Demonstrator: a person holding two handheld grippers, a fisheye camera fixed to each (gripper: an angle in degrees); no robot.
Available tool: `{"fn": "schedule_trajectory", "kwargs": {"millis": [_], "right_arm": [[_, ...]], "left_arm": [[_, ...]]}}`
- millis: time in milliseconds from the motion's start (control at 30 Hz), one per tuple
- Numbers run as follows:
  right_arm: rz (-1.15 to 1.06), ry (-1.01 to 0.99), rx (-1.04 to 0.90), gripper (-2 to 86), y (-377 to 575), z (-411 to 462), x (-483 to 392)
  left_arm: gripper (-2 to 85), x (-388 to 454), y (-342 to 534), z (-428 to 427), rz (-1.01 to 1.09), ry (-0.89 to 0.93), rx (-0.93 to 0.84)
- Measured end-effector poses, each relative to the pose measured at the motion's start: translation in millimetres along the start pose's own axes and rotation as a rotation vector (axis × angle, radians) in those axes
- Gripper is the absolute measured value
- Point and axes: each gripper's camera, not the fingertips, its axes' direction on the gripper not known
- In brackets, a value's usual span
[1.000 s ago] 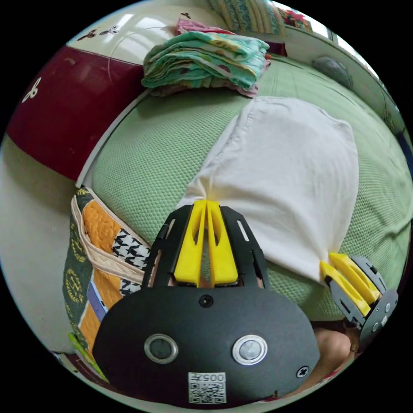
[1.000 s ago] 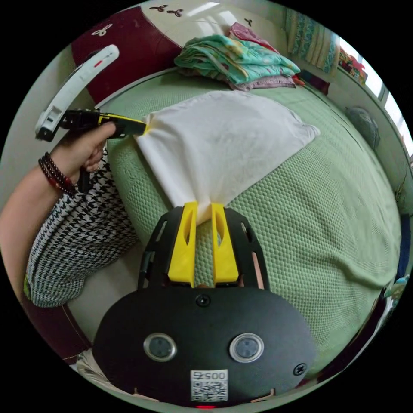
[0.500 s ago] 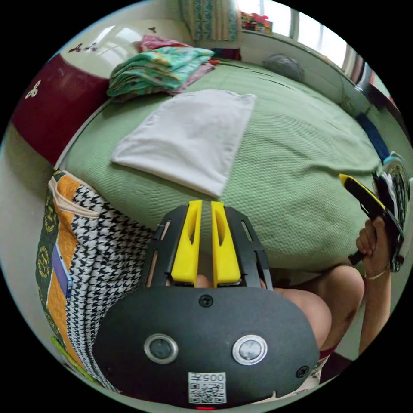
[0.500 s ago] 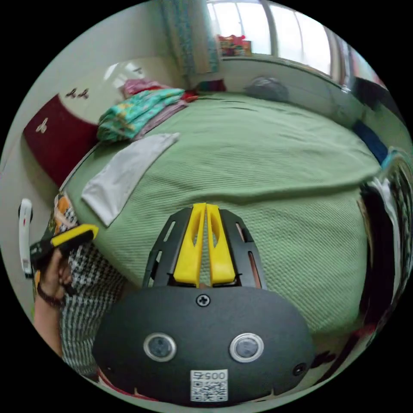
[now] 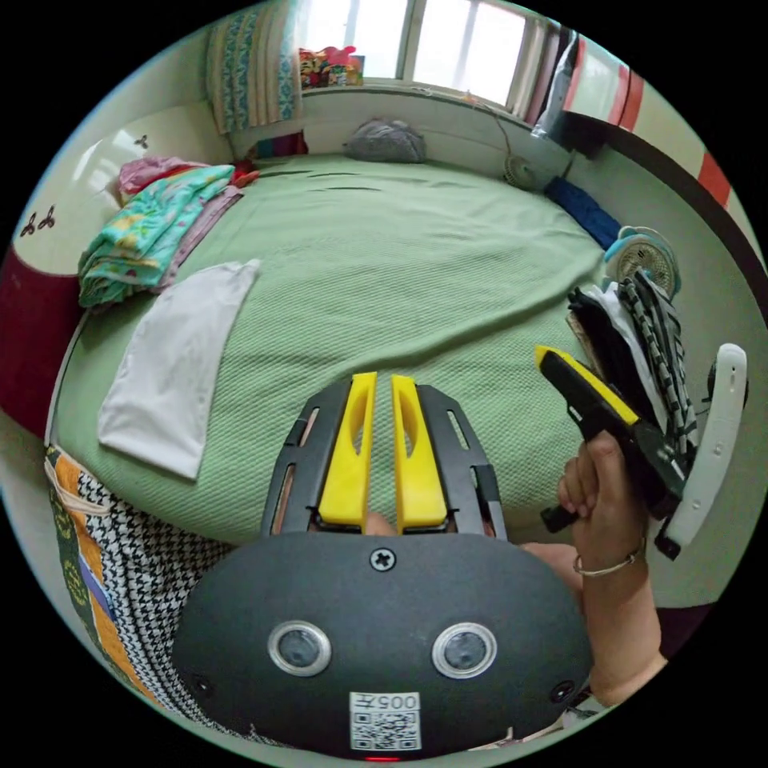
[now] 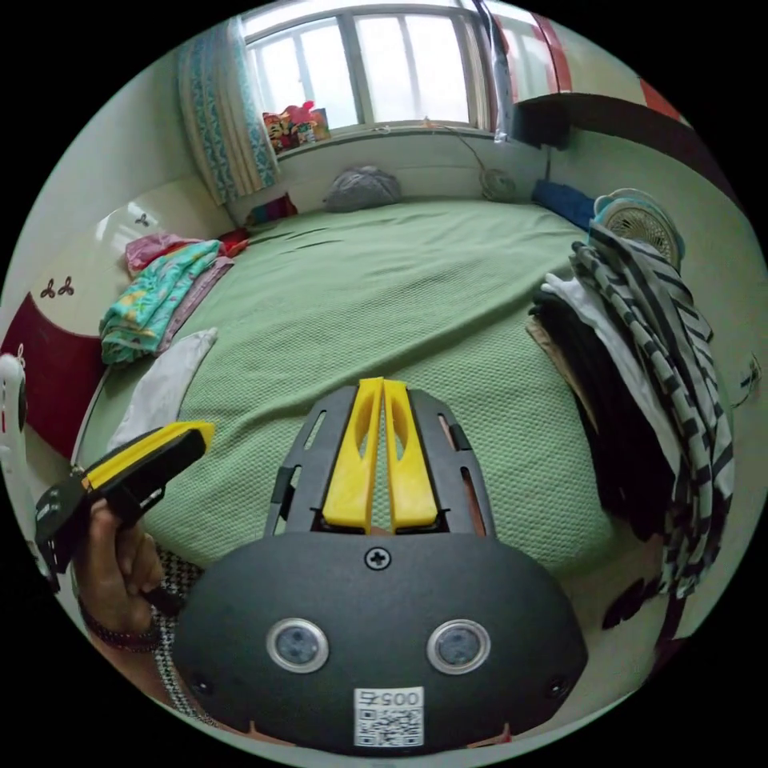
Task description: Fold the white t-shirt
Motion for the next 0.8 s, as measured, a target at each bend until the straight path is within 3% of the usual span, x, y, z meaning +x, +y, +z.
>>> {"fn": "schedule_trajectory", "kwargs": {"millis": [267, 400, 600, 800], "right_arm": [[-0.063, 0.017, 0.032, 3.6, 11, -32, 27], [-0.048, 0.008, 0.018, 4.3, 12, -41, 42], [-0.042, 0.040, 0.021, 4.4, 15, -52, 66], [-0.101, -0.002, -0.056, 6.9, 27, -70, 71]], "left_arm": [[4.8, 49, -18, 55, 0.107, 0.032, -0.144], [5.0, 76, -17, 52, 0.179, -0.048, -0.084], [4.7, 104, -22, 68, 0.179, 0.102, -0.092], [4.1, 130, -31, 80, 0.208, 0.105, -0.077]]}}
